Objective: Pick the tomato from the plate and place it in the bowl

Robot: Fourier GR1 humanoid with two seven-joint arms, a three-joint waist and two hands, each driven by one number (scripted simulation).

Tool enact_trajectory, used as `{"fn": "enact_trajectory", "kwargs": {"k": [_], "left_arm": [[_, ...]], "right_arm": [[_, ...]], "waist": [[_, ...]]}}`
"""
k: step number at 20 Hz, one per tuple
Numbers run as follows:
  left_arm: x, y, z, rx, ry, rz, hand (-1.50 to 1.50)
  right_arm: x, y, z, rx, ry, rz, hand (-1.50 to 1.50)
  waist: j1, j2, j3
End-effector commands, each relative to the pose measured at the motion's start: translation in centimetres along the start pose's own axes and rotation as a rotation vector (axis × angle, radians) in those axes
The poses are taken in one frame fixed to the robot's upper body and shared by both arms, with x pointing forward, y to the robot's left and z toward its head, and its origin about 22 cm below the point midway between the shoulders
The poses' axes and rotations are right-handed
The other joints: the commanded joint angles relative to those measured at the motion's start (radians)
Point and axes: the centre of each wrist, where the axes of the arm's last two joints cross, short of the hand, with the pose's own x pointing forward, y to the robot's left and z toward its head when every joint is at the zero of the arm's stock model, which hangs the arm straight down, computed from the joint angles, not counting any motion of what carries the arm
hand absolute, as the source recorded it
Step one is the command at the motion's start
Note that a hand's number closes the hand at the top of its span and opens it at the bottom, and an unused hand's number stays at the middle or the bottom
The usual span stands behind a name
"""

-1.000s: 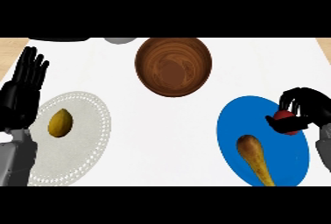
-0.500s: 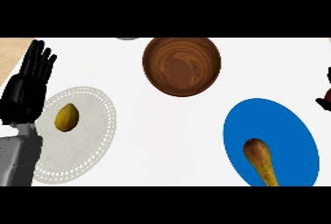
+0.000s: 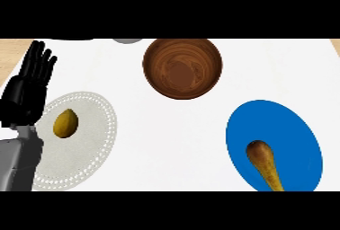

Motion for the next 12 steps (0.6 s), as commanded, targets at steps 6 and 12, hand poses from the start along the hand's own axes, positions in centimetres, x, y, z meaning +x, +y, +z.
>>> {"fn": "enact_trajectory", "kwargs": {"k": [6,12], "left_arm": [[-0.5,0.2,-0.4,0.037,0.004,-0.012,0.0],[-1.5,1.7,1.7,0.05,0.03,-0.007,0.0]], "right_arm": [[3.7,-4.6,-5.7,-0.07,-0.274,-0.313,1.5],[8.4,-7.3,-9.4,0.014,-0.323,-0.381,1.5]], "waist": [[-0.032,-0.009,-0.003],[-0.041,-0.018,-0.005]]}}
